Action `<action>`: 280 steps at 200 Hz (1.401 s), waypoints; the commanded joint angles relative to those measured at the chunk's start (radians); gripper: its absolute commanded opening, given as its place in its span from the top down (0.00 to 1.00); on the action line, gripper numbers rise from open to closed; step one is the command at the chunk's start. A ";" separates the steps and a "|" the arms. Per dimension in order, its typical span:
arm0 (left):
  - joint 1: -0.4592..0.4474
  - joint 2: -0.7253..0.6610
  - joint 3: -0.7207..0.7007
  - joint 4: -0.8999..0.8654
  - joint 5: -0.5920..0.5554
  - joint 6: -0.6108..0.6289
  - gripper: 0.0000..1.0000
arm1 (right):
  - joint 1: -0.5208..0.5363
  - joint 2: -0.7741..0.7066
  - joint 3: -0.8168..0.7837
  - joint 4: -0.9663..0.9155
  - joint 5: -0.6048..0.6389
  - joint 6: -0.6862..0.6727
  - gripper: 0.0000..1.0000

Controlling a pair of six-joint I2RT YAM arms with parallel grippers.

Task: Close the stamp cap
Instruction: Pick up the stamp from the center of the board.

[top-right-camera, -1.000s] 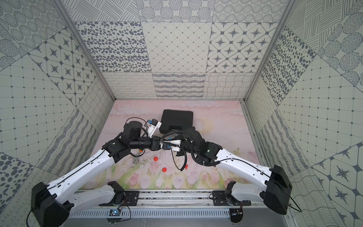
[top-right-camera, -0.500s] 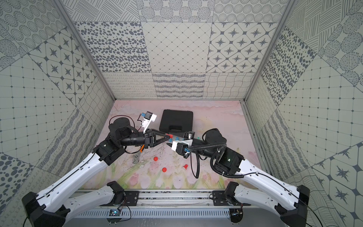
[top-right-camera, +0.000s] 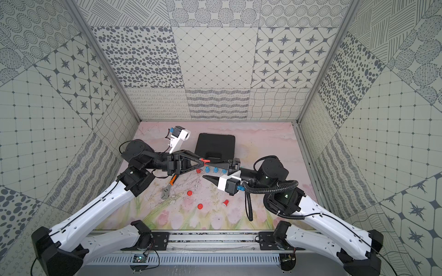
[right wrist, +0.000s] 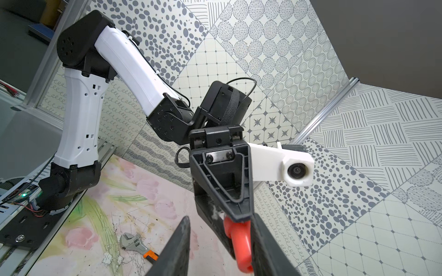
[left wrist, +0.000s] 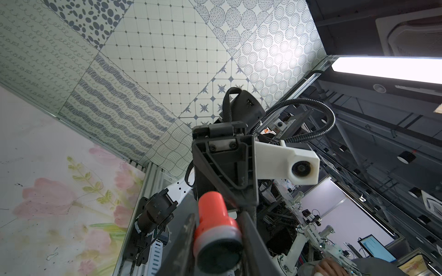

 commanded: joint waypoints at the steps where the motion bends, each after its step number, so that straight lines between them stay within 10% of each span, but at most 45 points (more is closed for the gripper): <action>1: 0.009 0.010 0.009 0.223 0.104 -0.124 0.93 | 0.008 0.018 0.030 0.062 0.022 -0.005 0.59; 245: 0.008 0.002 0.004 0.158 0.123 -0.079 0.93 | 0.046 0.057 0.076 0.046 0.063 -0.052 0.84; 280: 0.015 -0.017 0.006 0.044 0.113 0.009 0.79 | 0.053 0.065 0.079 0.033 0.108 -0.035 0.87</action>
